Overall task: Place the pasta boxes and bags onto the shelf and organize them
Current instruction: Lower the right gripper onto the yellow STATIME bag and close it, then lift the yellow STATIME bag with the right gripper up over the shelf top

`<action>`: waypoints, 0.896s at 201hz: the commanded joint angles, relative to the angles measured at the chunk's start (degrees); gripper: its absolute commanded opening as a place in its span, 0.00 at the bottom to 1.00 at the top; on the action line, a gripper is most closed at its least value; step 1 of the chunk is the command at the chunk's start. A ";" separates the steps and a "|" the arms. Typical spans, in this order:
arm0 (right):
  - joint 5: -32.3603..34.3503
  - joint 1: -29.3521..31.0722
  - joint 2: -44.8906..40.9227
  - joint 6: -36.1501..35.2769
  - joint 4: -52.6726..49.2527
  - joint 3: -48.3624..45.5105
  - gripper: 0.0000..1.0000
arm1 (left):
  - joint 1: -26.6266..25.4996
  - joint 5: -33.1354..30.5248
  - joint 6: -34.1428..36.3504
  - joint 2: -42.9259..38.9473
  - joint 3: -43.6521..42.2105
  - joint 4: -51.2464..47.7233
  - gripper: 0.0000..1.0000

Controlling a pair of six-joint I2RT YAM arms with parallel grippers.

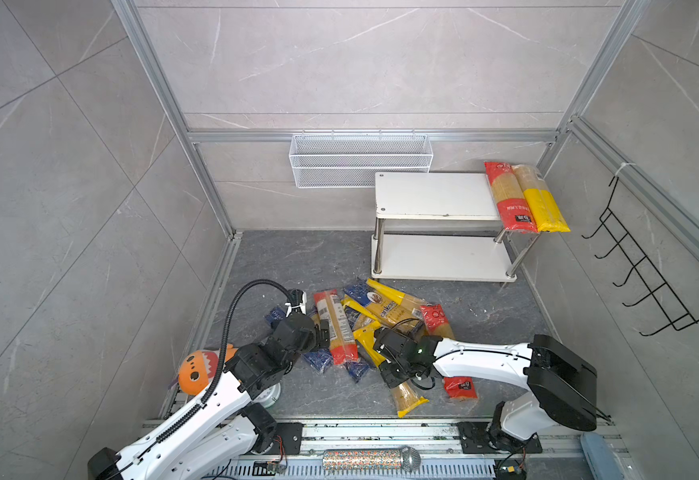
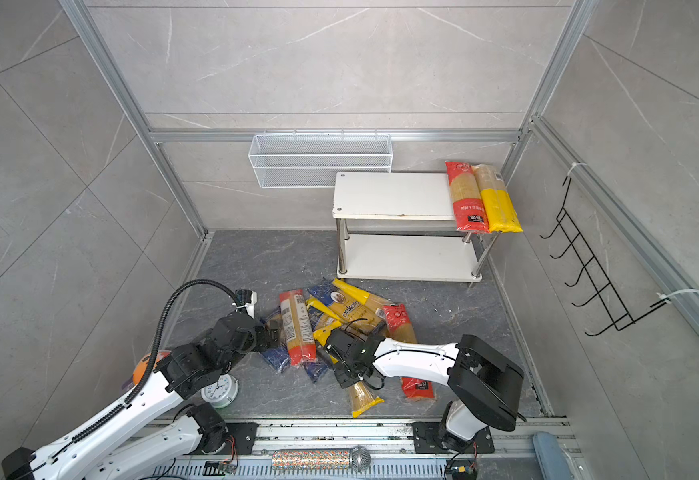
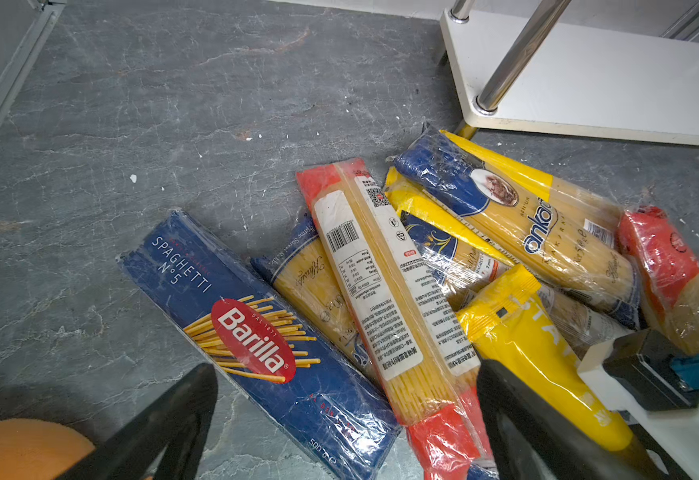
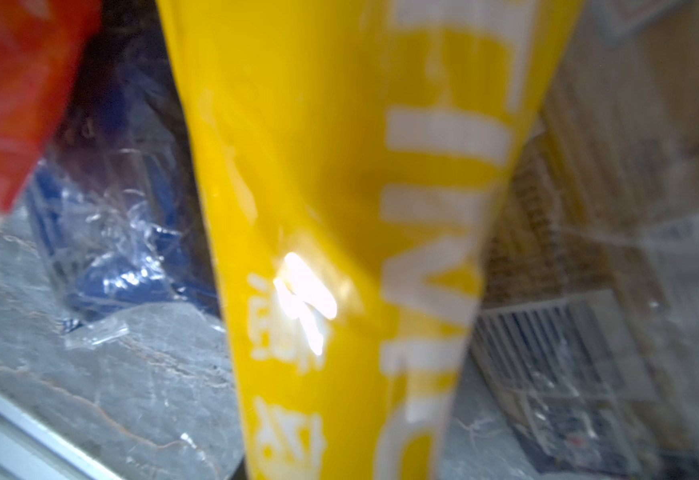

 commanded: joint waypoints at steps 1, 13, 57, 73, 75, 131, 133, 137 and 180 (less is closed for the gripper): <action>-5.89 0.40 -1.46 1.77 -3.49 -0.59 0.00 | -0.26 -1.42 1.58 -2.26 1.06 -1.27 1.00; -6.31 0.39 -3.48 1.58 -5.26 0.98 0.00 | -0.26 -1.42 1.76 -3.16 1.52 -1.78 1.00; -6.54 0.40 -9.79 0.58 -12.71 8.87 0.00 | -0.24 -1.42 2.81 -6.21 3.63 -4.82 1.00; -6.12 0.32 -11.82 0.08 -15.16 12.02 0.00 | -0.24 -1.42 3.20 -7.01 4.34 -5.90 1.00; -6.10 0.27 -12.04 -0.06 -15.47 12.38 0.00 | -0.27 -1.42 3.21 -7.08 4.42 -6.01 1.00; 2.00 -0.65 -16.61 -3.37 -28.49 28.06 0.00 | -0.30 -1.38 4.86 -7.79 6.40 -6.86 1.00; 2.65 -0.72 -16.73 -3.51 -29.04 28.85 0.00 | -0.24 -1.39 4.95 -7.76 6.49 -6.86 1.00; 4.09 -0.85 -16.86 -3.90 -30.19 30.55 0.00 | -0.24 -1.42 5.09 -7.67 6.66 -6.80 1.00; 14.04 -7.36 -14.59 -8.90 -39.34 49.31 0.00 | -0.29 -0.90 7.81 -5.43 8.21 -4.15 1.00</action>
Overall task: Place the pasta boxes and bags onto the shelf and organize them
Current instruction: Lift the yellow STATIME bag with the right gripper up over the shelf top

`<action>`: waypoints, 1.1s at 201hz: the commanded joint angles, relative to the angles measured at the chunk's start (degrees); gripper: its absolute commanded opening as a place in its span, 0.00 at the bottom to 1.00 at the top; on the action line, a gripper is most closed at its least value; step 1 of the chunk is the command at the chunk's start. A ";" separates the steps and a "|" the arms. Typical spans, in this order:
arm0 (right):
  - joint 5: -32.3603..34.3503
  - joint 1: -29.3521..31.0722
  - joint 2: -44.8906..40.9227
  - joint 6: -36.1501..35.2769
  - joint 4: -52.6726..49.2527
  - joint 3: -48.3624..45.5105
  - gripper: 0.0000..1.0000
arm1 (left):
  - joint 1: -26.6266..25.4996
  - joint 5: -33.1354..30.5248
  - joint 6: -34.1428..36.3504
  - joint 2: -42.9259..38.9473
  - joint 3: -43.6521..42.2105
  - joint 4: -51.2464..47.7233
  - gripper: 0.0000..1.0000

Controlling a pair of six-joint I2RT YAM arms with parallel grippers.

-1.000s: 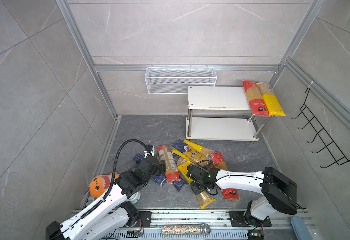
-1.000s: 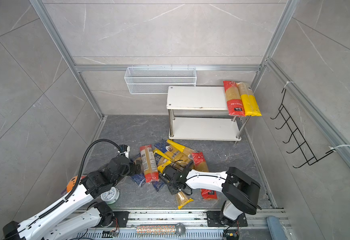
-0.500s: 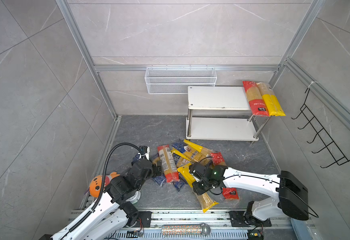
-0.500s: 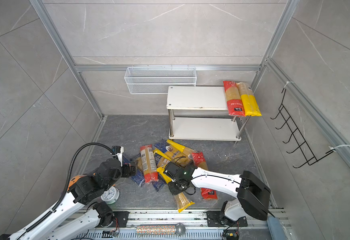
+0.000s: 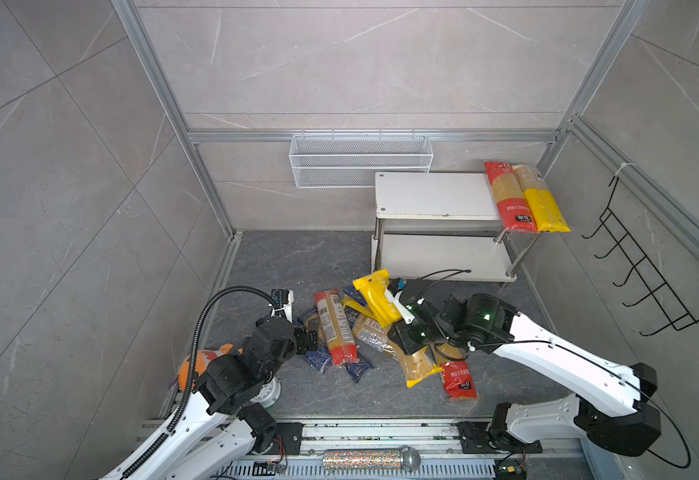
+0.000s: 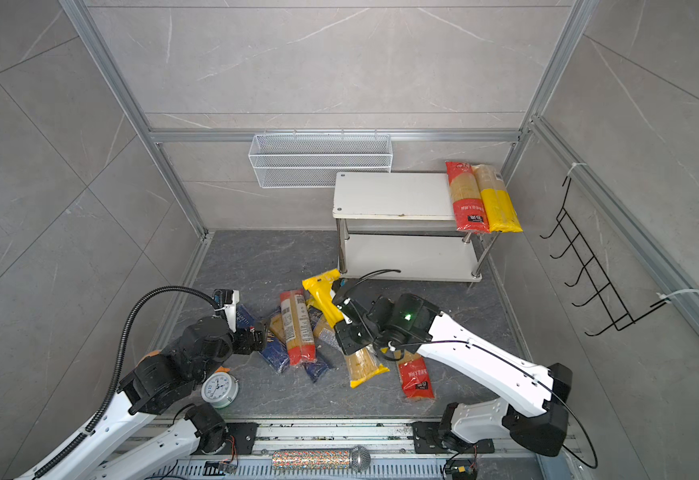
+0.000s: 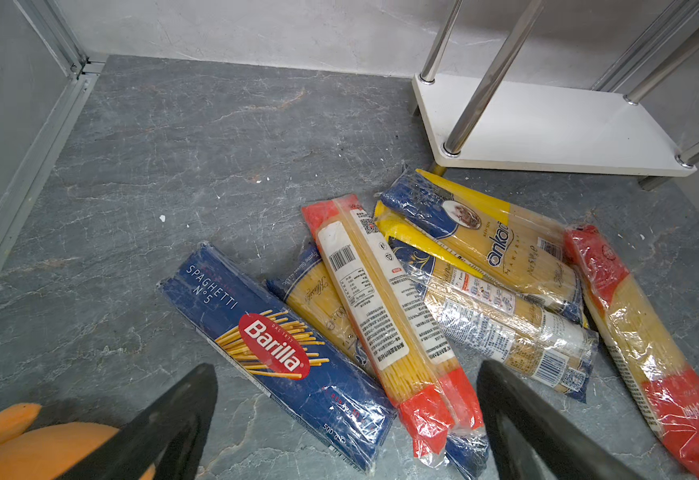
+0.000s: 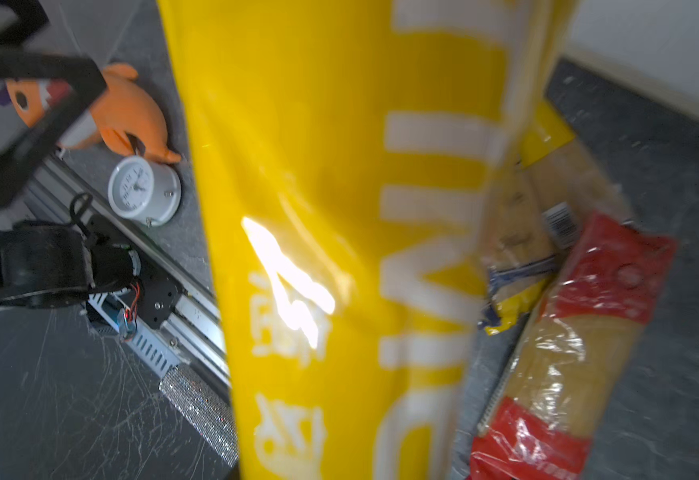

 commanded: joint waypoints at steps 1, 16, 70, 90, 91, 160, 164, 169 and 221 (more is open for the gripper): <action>8.99 -4.84 -0.66 -4.26 -4.02 10.32 0.00 | -0.26 -0.85 3.58 1.37 2.78 2.58 1.00; 9.99 -9.92 1.72 -5.71 -4.72 15.89 0.00 | -0.29 -0.33 4.44 2.66 3.47 3.56 1.00; 15.23 -24.79 18.32 -12.91 -6.57 44.95 0.00 | -0.24 1.43 6.83 7.20 5.28 7.92 1.00; 17.45 -28.56 26.89 -16.64 -7.79 59.38 0.00 | -0.23 1.51 7.71 8.84 5.68 9.27 1.00; 17.46 -28.75 27.43 -16.76 -7.96 60.84 0.00 | -0.23 1.48 7.73 8.90 5.71 9.36 1.00; 11.66 -43.08 36.29 -22.04 3.92 68.67 0.00 | -0.27 0.96 8.37 13.08 7.34 10.69 1.00; 11.71 -43.41 37.04 -22.40 3.86 69.54 0.00 | -0.22 0.94 8.36 13.21 7.33 10.69 1.00; 11.75 -43.87 38.19 -22.94 3.56 70.81 0.00 | -0.27 0.92 8.36 13.42 7.32 10.78 1.00; 12.54 -48.08 45.19 -25.61 5.34 74.42 0.00 | -0.30 -0.41 9.88 16.74 7.99 11.91 1.00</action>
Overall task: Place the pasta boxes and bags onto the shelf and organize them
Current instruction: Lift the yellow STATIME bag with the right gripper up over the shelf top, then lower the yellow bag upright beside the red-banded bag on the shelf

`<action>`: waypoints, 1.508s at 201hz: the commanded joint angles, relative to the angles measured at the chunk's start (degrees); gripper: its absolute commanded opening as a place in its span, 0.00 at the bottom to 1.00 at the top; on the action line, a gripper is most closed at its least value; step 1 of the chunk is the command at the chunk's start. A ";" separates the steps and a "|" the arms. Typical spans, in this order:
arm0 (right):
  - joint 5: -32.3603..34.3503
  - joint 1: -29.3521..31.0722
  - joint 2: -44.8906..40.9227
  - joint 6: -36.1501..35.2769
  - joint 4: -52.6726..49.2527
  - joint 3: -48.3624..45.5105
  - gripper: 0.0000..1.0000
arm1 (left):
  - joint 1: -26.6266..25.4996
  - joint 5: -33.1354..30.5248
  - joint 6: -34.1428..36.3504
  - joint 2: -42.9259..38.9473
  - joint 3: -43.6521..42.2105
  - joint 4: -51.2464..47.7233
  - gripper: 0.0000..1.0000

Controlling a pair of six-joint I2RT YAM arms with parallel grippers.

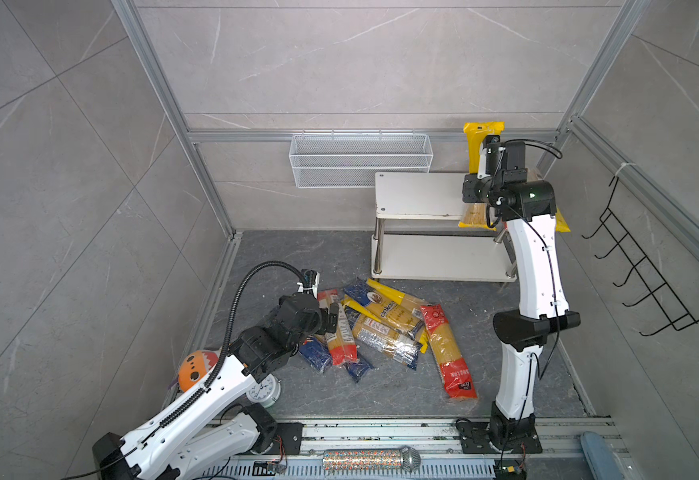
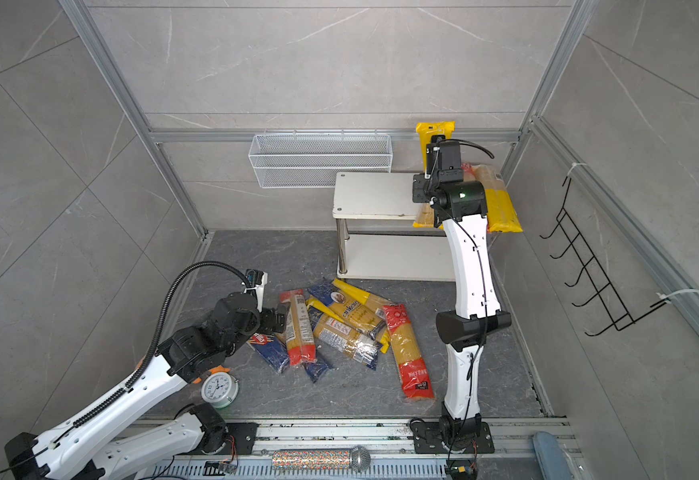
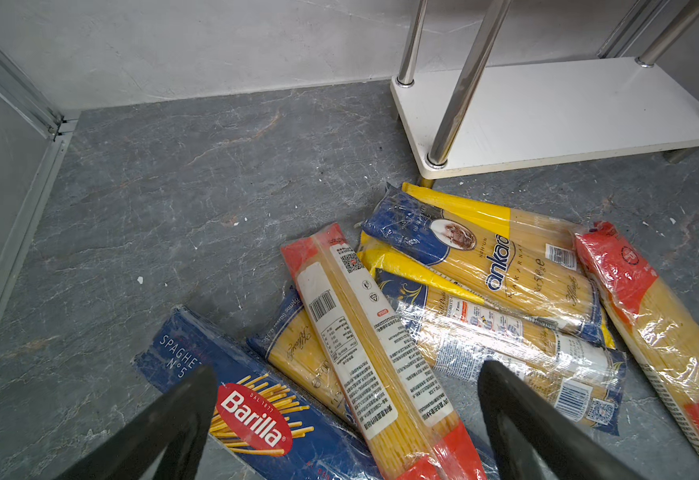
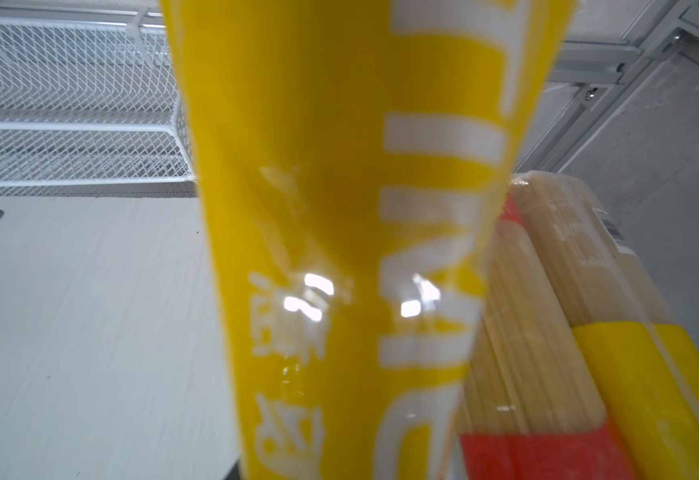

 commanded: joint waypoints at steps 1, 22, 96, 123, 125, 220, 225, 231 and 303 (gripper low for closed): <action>0.35 -1.72 0.67 -2.06 9.00 1.85 0.00 | -0.26 -0.89 2.37 1.28 2.80 2.49 1.00; -0.02 -2.72 2.01 -2.18 9.03 1.72 0.02 | -0.23 -0.89 2.62 2.50 3.36 2.92 1.00; 2.97 -2.96 3.69 -3.75 8.87 1.10 0.62 | -0.25 -0.80 2.97 5.07 4.31 4.22 1.00; 3.55 -2.88 3.16 -3.72 8.85 0.62 0.76 | -0.24 -0.66 2.97 5.26 4.53 4.10 1.00; 3.59 -2.87 3.13 -3.78 8.85 0.54 0.76 | -0.23 -0.68 2.97 5.26 4.53 4.13 1.00; 6.49 2.69 -10.87 -4.24 14.64 -16.16 1.00 | -0.24 -1.40 2.15 1.63 3.90 2.81 1.00; 6.56 3.57 -12.32 -4.14 15.19 -18.30 1.00 | -0.21 -1.31 2.18 1.50 3.75 2.77 1.00; 6.20 4.48 -14.27 -4.05 15.86 -21.19 1.00 | -0.18 -1.32 2.09 1.19 3.66 2.87 1.00; 3.92 15.98 -35.09 2.95 19.22 -53.13 1.00 | -0.03 -1.86 -0.01 -3.66 1.24 1.50 1.00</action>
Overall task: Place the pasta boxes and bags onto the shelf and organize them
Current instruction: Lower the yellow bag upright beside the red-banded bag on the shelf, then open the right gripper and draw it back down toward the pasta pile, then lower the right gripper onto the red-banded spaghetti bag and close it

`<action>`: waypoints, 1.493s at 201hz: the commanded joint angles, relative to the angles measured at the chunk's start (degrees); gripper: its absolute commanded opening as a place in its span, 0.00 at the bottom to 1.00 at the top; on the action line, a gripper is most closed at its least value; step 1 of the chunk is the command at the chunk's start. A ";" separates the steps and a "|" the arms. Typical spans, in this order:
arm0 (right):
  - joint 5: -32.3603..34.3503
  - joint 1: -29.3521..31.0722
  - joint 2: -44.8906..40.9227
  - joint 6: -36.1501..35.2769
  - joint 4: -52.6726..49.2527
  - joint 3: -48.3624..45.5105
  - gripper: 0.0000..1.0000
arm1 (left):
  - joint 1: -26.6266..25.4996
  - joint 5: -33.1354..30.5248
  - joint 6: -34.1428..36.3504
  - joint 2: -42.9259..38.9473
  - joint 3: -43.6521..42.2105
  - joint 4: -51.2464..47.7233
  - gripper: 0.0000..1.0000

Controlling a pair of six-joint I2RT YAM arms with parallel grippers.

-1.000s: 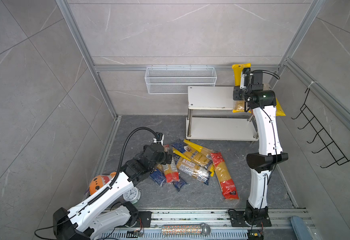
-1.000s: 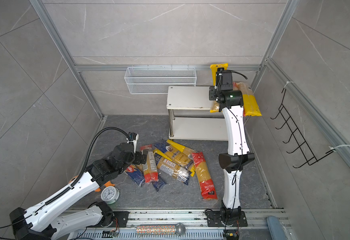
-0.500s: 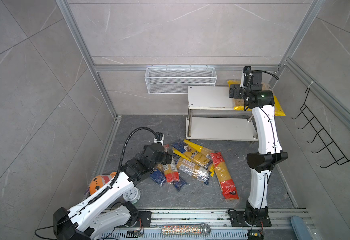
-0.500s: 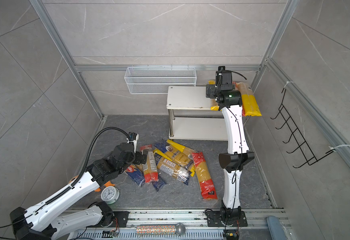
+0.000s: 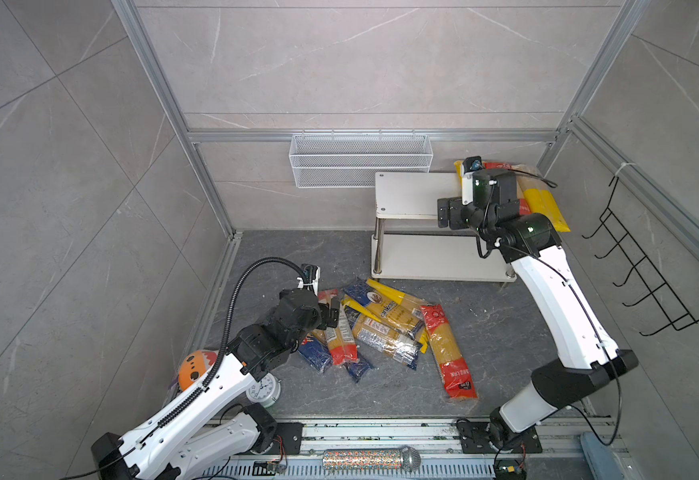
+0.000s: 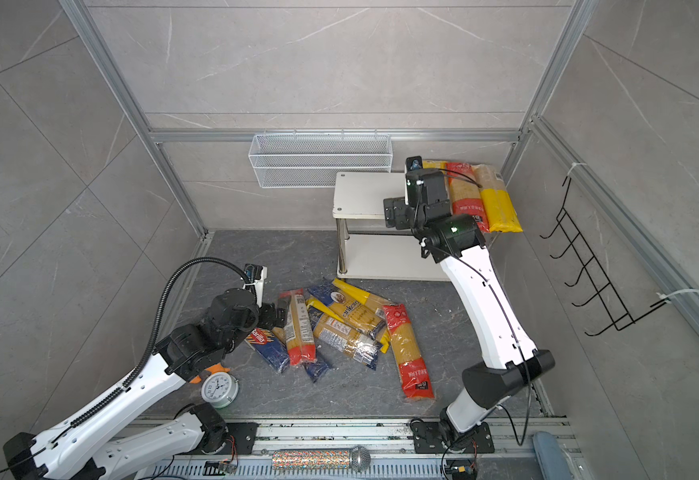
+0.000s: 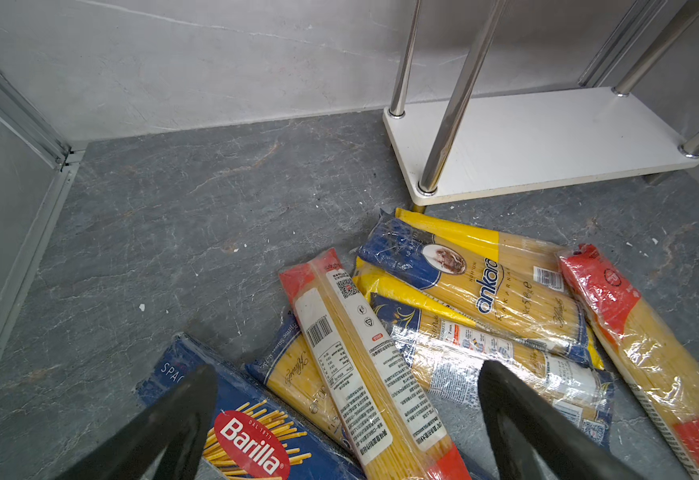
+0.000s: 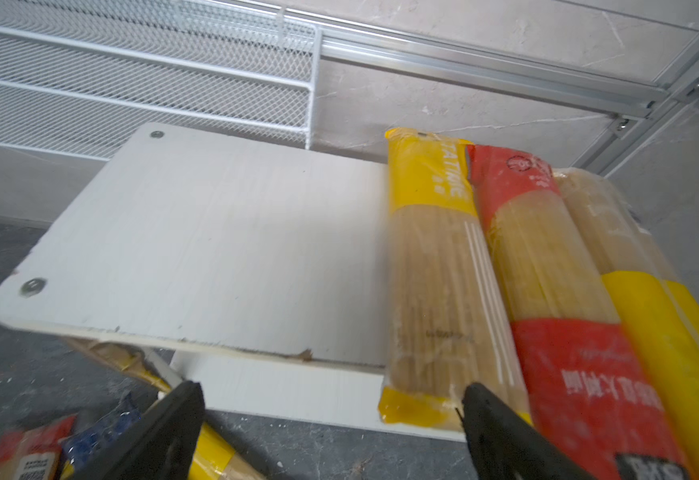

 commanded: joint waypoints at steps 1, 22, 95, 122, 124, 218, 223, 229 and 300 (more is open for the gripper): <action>-0.30 3.10 -5.24 3.75 1.71 -7.76 1.00 | 0.01 -1.42 -1.33 -2.30 -0.45 -0.39 1.00; 0.19 4.01 -10.57 10.73 3.61 -15.71 1.00 | -0.02 -0.67 -1.76 -3.23 -0.32 -2.19 1.00; -14.16 4.17 -25.05 22.52 -0.31 -36.48 1.00 | -0.04 0.84 -5.09 -11.20 -3.69 -3.88 1.00; -14.09 5.41 -27.20 24.56 -2.68 -43.26 0.98 | 0.00 -0.16 -6.14 -12.56 -3.94 -5.65 1.00; -14.16 5.48 -27.35 24.72 -2.68 -44.00 0.98 | 0.03 -0.09 -6.24 -12.56 -4.01 -5.75 1.00; -15.75 6.19 -25.30 35.14 4.10 -69.64 1.00 | 0.01 2.09 -7.25 -9.64 -5.26 -4.72 1.00; -16.07 6.22 -25.04 35.30 4.42 -70.32 1.00 | -0.03 2.05 -7.09 -9.43 -5.31 -4.60 1.00; -16.20 6.21 -24.81 35.74 4.84 -71.11 1.00 | 0.02 1.97 -6.90 -9.12 -5.42 -4.46 1.00; -17.08 6.22 -17.48 38.80 9.64 -78.22 1.00 | 0.02 2.65 -6.17 -4.75 -6.23 -2.26 1.00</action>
